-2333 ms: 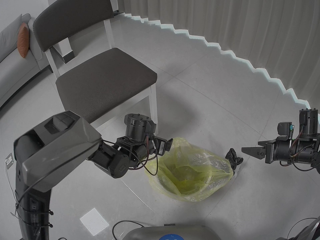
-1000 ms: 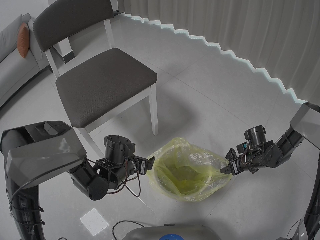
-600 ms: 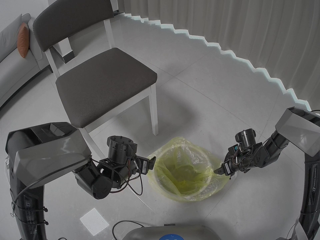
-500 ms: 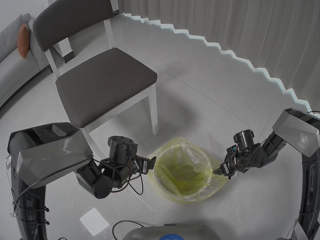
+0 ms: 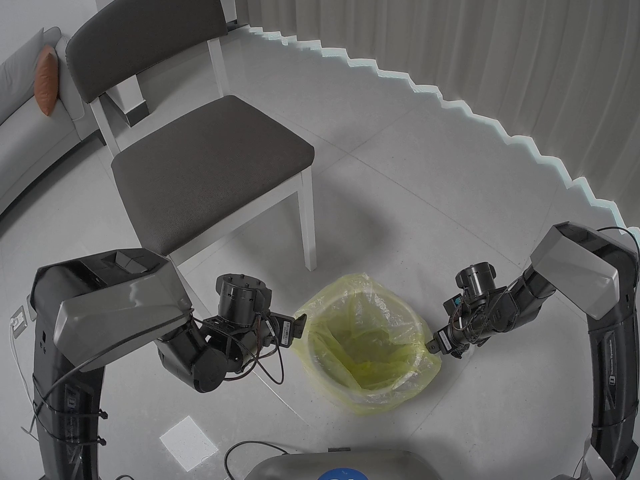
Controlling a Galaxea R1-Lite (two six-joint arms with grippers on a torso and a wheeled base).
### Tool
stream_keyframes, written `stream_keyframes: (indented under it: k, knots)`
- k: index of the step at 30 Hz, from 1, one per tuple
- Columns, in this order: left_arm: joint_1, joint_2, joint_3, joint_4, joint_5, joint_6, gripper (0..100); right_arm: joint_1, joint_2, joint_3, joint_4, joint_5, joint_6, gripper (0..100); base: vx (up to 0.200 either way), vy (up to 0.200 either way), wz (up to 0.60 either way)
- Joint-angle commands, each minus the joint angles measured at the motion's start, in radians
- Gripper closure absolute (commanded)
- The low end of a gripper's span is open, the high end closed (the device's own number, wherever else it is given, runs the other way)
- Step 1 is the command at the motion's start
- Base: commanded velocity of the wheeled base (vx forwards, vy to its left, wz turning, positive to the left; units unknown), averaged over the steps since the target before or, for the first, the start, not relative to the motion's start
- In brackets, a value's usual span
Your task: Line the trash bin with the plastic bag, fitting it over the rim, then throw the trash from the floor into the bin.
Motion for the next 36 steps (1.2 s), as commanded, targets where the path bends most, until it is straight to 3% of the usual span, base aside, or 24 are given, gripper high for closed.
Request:
stream_keyframes:
  k: [1,25,36]
  knots:
    - [0.013,0.032,-0.012,-0.002,-0.004,-0.001,0,0.001,0.033,-0.025,0.006,-0.001,-0.011,0,0.0,0.0,0.0]
    - [0.078,0.195,-0.164,0.059,-0.028,0.0,0,-0.033,-0.087,0.006,0.069,0.0,-0.01,0,0.0,0.0,0.0]
    - [0.065,0.271,-0.409,0.296,-0.047,0.002,0,-0.032,-0.101,0.031,0.071,0.0,-0.013,0,0.0,0.0,0.0]
